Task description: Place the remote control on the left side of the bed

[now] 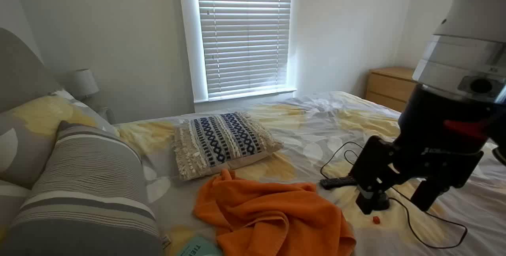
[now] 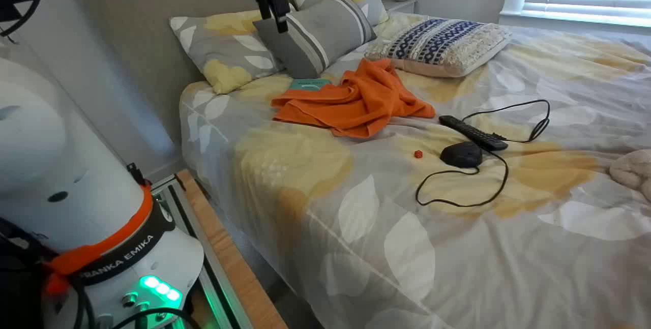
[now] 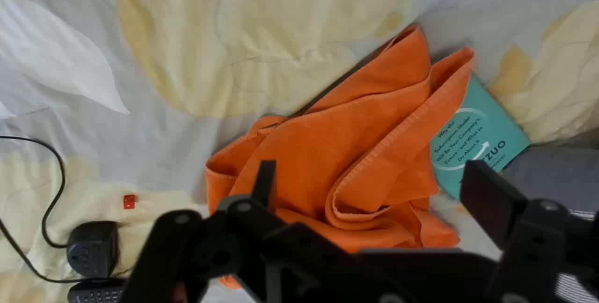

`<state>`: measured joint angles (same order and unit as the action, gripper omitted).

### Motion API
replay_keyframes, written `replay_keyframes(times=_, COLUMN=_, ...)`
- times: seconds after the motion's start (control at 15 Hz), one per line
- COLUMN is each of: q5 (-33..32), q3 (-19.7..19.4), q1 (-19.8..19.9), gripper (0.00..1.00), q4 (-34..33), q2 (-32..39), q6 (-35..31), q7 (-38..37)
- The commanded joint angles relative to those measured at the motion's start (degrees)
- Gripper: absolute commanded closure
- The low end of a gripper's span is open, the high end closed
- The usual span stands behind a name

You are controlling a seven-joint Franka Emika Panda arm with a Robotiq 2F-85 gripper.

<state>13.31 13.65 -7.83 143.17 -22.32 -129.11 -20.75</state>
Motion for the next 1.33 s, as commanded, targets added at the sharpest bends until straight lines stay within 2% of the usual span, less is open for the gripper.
replay_keyframes(times=0.0, q5=-0.23, q3=-0.42, q1=-0.41, gripper=0.00, q4=-0.07, q2=0.03, q6=0.09, q7=-0.15)
replay_keyframes(times=0.67, q5=-0.26, q3=-1.24, q1=-0.10, gripper=0.00, q4=-0.42, q2=0.87, q6=0.59, q7=1.18)
replay_keyframes(times=0.8, q5=-2.50, q3=-3.41, q1=1.24, gripper=0.00, q4=-1.19, q2=1.71, q6=1.24, q7=5.39)
replay_keyframes(times=1.13, q5=-2.05, q3=-12.55, q1=1.78, gripper=0.00, q4=-7.29, q2=7.88, q6=5.71, q7=28.60)
replay_keyframes(times=1.27, q5=-1.39, q3=-14.87, q1=1.89, gripper=0.00, q4=-11.42, q2=12.41, q6=8.31, q7=36.25)
